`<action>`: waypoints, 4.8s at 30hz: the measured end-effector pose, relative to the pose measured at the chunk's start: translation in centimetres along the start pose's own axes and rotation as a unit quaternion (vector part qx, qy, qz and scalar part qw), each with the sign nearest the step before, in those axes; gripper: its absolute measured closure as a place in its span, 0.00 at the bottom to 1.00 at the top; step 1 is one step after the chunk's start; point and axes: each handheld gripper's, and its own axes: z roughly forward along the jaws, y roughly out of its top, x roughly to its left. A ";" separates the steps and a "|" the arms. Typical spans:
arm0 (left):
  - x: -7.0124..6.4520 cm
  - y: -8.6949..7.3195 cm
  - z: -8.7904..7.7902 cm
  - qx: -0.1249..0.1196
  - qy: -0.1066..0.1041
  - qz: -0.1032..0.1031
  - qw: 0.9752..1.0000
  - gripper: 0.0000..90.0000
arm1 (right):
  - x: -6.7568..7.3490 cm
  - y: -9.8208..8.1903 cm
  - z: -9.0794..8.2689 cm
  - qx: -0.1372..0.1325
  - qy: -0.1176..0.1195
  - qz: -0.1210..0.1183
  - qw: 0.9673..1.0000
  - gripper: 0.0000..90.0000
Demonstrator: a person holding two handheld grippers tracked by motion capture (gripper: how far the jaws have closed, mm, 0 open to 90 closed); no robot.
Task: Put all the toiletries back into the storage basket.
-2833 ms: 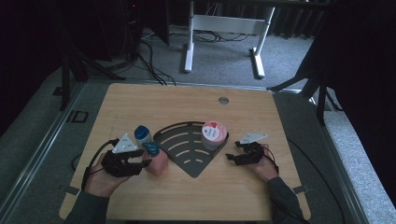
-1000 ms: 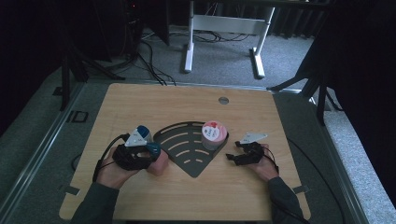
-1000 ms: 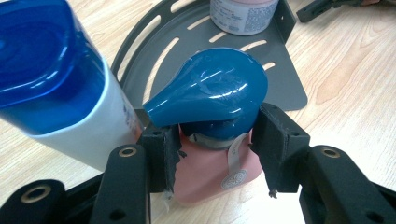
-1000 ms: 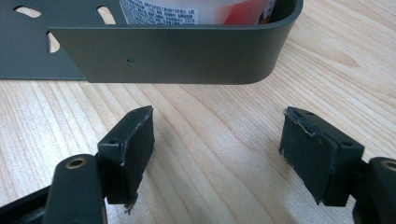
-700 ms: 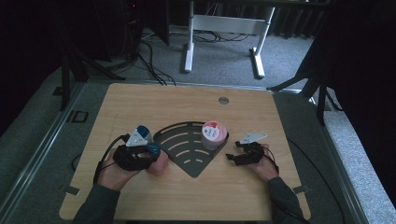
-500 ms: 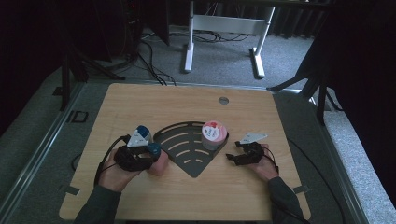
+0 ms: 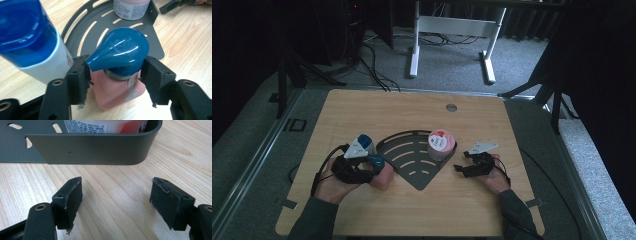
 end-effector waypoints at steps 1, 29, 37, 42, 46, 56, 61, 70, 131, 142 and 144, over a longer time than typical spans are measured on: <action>0.0 0.0 -0.1 -0.001 0.000 0.001 1.000 0.45 | 0.0 0.0 0.0 0.000 0.000 0.000 1.000 0.28; -0.9 1.0 -1.1 -0.001 -0.016 0.042 0.999 0.66 | 0.0 0.0 0.0 0.000 0.000 0.000 1.000 0.28; -0.7 1.6 -0.6 0.006 -0.023 0.053 0.998 0.56 | 0.0 0.0 0.0 0.001 0.000 0.000 1.000 0.28; -0.8 2.2 -0.3 0.018 -0.027 0.061 0.998 0.56 | 0.0 0.0 0.0 0.000 0.000 0.000 1.000 0.28; -0.7 2.8 -0.1 0.027 -0.031 0.070 0.997 0.56 | 0.0 0.0 0.0 0.000 0.000 0.000 1.000 0.28; -0.4 3.8 0.5 0.056 -0.050 0.087 0.993 0.58 | 0.0 0.0 0.0 0.000 0.000 0.000 1.000 0.28; -0.3 3.9 0.9 0.061 -0.058 0.086 0.993 0.58 | 0.0 0.0 0.0 0.001 0.000 0.000 1.000 0.28; -0.1 4.0 1.2 0.069 -0.066 0.089 0.991 0.58 | 0.0 0.0 0.0 0.001 0.000 0.000 1.000 0.28; -0.2 3.5 3.1 0.061 -0.069 0.072 0.993 0.59 | 0.0 0.0 0.0 0.001 0.001 0.000 1.000 0.28; -0.4 3.6 3.1 0.063 -0.062 0.069 0.994 0.59 | 0.0 0.0 0.0 0.001 0.001 0.000 1.000 0.28; -0.5 3.7 3.2 0.064 -0.063 0.070 0.994 0.59 | 0.0 0.0 0.0 0.001 0.001 0.000 1.000 0.28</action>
